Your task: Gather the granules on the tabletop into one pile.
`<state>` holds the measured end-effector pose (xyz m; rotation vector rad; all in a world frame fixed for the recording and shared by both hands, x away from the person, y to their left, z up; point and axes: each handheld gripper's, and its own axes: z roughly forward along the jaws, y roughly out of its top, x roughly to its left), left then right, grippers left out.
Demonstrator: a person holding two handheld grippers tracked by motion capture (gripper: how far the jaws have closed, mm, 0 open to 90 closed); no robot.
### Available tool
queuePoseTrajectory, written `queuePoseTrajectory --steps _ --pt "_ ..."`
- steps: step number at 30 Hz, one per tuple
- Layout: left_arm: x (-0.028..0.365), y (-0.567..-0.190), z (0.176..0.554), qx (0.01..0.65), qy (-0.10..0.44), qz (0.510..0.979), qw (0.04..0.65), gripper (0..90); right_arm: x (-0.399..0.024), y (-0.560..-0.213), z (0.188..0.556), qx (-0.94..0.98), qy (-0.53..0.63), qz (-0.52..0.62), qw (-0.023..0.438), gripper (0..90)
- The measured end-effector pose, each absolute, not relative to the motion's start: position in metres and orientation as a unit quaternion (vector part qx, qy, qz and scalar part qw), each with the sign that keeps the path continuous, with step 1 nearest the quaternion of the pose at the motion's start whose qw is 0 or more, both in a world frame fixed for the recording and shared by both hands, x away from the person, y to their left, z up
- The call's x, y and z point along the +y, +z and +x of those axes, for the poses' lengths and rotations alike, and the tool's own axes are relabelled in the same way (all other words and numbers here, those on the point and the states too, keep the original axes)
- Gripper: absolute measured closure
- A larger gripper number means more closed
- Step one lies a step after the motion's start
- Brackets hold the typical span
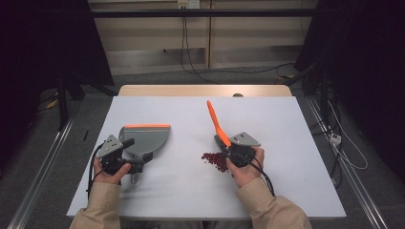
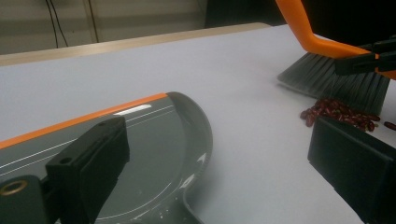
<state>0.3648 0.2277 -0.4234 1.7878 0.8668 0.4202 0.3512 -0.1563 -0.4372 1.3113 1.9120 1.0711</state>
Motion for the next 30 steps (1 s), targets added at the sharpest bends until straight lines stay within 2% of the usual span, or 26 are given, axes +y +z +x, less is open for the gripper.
queuePoseTrajectory --steps 10,15,19,30 --pt "0.226 -0.424 0.365 0.362 0.175 0.75 0.526 5.3 -0.173 -0.436 0.346 0.711 0.39 0.5 0.305 71.0" --pt "0.226 -0.424 0.365 0.362 0.175 0.75 0.525 5.3 -0.163 -0.439 0.347 0.717 0.41 0.49 0.28 71.0" --pt "0.227 -0.424 0.365 0.363 0.175 0.747 0.528 5.3 -0.161 -0.434 0.35 0.717 0.423 0.478 0.28 71.0" --pt "0.226 -0.424 0.365 0.365 0.173 0.748 0.527 5.3 -0.18 -0.415 0.359 0.729 0.49 0.43 0.209 71.0"
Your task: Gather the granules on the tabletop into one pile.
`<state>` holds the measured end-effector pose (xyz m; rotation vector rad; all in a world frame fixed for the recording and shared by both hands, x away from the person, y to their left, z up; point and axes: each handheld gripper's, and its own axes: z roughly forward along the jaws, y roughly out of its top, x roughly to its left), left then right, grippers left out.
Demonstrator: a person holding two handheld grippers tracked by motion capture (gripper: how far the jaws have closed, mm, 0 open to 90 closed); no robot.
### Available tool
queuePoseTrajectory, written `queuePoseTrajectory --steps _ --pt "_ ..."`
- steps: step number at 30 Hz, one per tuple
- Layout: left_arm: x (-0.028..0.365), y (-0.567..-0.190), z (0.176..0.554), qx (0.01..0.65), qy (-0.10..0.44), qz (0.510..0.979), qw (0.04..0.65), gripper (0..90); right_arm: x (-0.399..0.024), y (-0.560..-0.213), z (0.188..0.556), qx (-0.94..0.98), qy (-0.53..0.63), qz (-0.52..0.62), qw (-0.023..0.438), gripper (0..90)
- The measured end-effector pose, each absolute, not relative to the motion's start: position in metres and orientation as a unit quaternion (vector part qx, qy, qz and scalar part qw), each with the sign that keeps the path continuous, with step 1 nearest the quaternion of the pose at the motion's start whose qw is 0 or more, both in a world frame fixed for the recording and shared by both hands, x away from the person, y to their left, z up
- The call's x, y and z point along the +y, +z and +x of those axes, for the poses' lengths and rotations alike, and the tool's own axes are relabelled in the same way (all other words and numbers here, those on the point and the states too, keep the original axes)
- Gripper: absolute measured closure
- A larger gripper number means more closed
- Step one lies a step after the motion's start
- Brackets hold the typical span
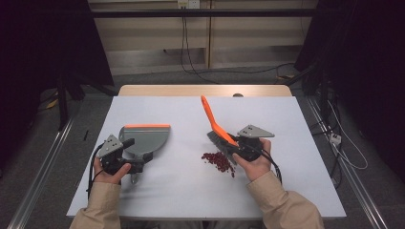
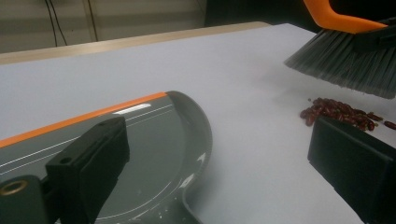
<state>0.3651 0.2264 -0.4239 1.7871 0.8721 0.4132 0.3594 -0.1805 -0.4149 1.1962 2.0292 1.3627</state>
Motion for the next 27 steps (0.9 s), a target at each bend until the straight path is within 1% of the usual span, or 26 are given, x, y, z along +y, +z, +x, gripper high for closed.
queuePoseTrajectory --steps 2,8,15,19,21,27 --pt "0.226 -0.424 0.365 0.366 0.172 0.746 0.529 5.3 -0.183 -0.415 0.359 0.728 0.481 0.438 0.215 70.9" --pt "0.226 -0.424 0.365 0.364 0.173 0.747 0.529 5.3 -0.192 -0.42 0.356 0.735 0.51 0.408 0.182 71.0" --pt "0.227 -0.424 0.365 0.364 0.172 0.747 0.528 5.3 -0.193 -0.421 0.359 0.77 0.536 0.326 0.112 71.0" --pt "0.227 -0.424 0.366 0.364 0.172 0.749 0.527 5.3 -0.193 -0.422 0.363 0.782 0.538 0.306 0.076 71.0" --pt "0.227 -0.424 0.366 0.364 0.172 0.749 0.526 5.3 -0.193 -0.423 0.365 0.787 0.537 0.298 0.051 71.0" --pt "0.227 -0.424 0.365 0.365 0.172 0.748 0.527 5.3 -0.192 -0.42 0.366 0.797 0.536 0.274 0.042 71.0"
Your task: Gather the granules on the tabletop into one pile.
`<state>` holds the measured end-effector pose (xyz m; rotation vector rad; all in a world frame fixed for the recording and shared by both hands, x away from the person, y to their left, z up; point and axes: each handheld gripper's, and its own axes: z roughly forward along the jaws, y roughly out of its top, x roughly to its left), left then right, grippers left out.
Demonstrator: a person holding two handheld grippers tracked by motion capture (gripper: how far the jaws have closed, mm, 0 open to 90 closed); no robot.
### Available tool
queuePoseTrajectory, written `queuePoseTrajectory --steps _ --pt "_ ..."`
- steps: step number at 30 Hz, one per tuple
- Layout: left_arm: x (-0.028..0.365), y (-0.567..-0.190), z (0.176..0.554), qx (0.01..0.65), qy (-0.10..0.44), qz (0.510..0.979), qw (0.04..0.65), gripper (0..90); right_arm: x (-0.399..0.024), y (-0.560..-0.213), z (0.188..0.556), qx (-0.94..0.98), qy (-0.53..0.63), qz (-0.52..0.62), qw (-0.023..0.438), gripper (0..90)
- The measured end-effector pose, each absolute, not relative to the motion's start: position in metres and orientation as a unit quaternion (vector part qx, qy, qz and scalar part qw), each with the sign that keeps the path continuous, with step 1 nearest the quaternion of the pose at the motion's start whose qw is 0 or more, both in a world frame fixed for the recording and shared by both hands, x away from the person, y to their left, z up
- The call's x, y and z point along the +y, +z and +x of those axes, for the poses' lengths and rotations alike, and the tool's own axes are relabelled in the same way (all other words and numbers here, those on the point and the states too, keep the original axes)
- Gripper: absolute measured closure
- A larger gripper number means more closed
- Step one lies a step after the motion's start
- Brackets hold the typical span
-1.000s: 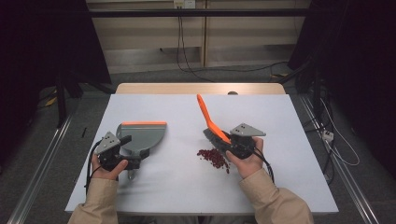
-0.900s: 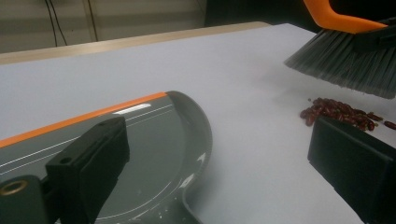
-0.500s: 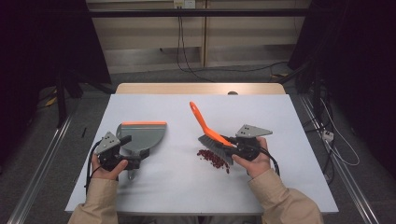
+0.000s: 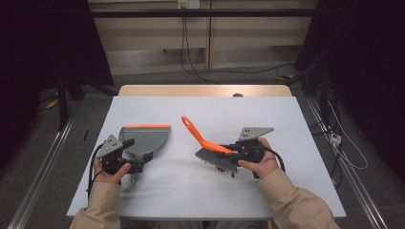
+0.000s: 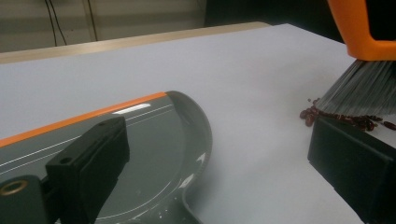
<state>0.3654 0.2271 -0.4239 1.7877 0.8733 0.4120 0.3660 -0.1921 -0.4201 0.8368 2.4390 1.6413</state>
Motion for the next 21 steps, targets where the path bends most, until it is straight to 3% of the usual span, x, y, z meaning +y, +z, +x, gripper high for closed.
queuePoseTrajectory --steps 13,21 --pt "0.227 -0.423 0.365 0.364 0.174 0.748 0.527 5.3 -0.188 -0.419 0.353 0.833 0.527 0.167 0.034 71.1" --pt "0.227 -0.424 0.365 0.365 0.173 0.748 0.527 5.3 -0.188 -0.43 0.356 0.849 0.511 0.132 -0.004 71.1"
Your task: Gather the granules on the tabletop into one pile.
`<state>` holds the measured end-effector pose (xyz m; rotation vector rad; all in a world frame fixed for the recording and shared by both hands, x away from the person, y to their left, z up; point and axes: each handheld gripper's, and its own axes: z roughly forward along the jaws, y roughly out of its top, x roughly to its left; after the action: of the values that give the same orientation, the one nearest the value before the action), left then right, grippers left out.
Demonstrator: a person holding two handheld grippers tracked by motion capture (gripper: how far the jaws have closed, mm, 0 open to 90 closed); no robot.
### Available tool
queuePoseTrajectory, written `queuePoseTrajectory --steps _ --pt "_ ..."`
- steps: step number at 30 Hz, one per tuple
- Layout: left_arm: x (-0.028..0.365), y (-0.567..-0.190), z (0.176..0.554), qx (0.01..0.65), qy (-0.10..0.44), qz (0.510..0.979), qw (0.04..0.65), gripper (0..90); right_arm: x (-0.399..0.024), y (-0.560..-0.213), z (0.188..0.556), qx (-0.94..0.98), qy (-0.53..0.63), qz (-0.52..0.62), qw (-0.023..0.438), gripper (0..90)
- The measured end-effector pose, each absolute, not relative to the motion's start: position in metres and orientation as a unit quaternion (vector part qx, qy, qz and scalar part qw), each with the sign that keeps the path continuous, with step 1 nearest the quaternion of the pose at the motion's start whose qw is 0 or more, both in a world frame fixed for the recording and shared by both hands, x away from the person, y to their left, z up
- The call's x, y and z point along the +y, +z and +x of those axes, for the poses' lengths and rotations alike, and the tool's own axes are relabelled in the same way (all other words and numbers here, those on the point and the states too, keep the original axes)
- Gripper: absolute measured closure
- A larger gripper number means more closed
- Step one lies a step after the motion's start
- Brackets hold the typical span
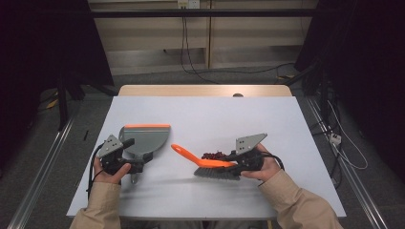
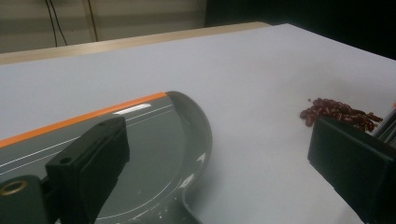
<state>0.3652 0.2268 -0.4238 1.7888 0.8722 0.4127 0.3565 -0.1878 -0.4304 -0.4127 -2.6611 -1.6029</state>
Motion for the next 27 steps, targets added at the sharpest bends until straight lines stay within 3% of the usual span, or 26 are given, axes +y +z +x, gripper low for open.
queuePoseTrajectory --steps 14,22,27 --pt "0.228 -0.424 0.366 0.367 0.174 0.748 0.525 5.3 -0.18 -0.442 0.385 -0.846 -0.522 -0.11 -0.017 71.1" --pt "0.227 -0.425 0.366 0.365 0.172 0.751 0.523 5.3 -0.181 -0.428 0.375 -0.843 -0.527 -0.106 -0.021 71.1" --pt "0.226 -0.425 0.366 0.365 0.172 0.75 0.524 5.3 -0.183 -0.438 0.373 -0.852 -0.512 -0.109 -0.011 71.1"
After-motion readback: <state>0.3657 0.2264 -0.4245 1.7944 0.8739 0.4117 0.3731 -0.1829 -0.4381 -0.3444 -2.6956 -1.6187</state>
